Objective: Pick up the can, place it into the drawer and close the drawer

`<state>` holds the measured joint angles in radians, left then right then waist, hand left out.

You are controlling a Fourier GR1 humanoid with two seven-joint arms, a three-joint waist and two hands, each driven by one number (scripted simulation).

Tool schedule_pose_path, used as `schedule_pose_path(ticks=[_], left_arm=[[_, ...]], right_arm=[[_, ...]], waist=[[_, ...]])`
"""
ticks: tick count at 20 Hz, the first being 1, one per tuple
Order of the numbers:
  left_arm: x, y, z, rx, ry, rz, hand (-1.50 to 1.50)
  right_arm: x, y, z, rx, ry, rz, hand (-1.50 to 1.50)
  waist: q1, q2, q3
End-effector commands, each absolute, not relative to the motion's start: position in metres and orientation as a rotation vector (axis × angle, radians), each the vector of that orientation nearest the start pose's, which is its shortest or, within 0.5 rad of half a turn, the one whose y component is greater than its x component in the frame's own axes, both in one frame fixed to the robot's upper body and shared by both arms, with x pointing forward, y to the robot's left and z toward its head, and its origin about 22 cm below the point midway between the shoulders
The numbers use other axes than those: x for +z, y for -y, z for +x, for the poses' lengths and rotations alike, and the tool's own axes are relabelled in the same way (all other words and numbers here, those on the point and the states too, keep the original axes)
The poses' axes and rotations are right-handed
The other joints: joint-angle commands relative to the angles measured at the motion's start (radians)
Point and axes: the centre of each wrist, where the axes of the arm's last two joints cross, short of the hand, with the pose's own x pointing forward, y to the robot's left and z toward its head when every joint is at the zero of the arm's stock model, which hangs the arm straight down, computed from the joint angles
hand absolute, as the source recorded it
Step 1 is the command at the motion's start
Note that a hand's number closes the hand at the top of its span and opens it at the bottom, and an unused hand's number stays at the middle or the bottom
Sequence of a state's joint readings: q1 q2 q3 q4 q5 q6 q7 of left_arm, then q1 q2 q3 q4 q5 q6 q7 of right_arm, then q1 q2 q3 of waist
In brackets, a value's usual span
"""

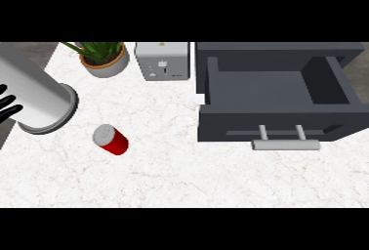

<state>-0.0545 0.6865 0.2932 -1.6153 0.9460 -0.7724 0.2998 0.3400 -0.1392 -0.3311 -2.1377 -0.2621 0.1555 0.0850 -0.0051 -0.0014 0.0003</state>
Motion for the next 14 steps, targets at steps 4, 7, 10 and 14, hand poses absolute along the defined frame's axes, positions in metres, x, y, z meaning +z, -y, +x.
schedule_pose_path(ticks=[4, 7, 10, 14], left_arm=[[0.154, -0.392, 0.242, -0.401, 1.501, -0.615, -1.5], [0.137, -0.398, 0.255, -0.359, 1.453, -0.656, -1.5], [0.122, -0.379, 0.271, -0.369, 1.444, -0.649, -1.5], [0.119, -0.362, 0.276, -0.346, 1.419, -0.651, -1.5]], right_arm=[[0.1, 0.36, 0.131, -0.111, 1.779, -0.201, -1.5], [0.078, 0.352, 0.124, -0.11, 1.796, -0.205, -1.5], [0.086, 0.36, 0.109, -0.094, 1.785, -0.206, -1.5], [0.082, 0.357, 0.103, -0.105, 1.784, -0.184, -1.5]], waist=[[0.006, -0.001, 0.0], [0.001, 0.0, 0.0], [-0.004, 0.001, 0.0], [-0.003, 0.001, 0.0]])
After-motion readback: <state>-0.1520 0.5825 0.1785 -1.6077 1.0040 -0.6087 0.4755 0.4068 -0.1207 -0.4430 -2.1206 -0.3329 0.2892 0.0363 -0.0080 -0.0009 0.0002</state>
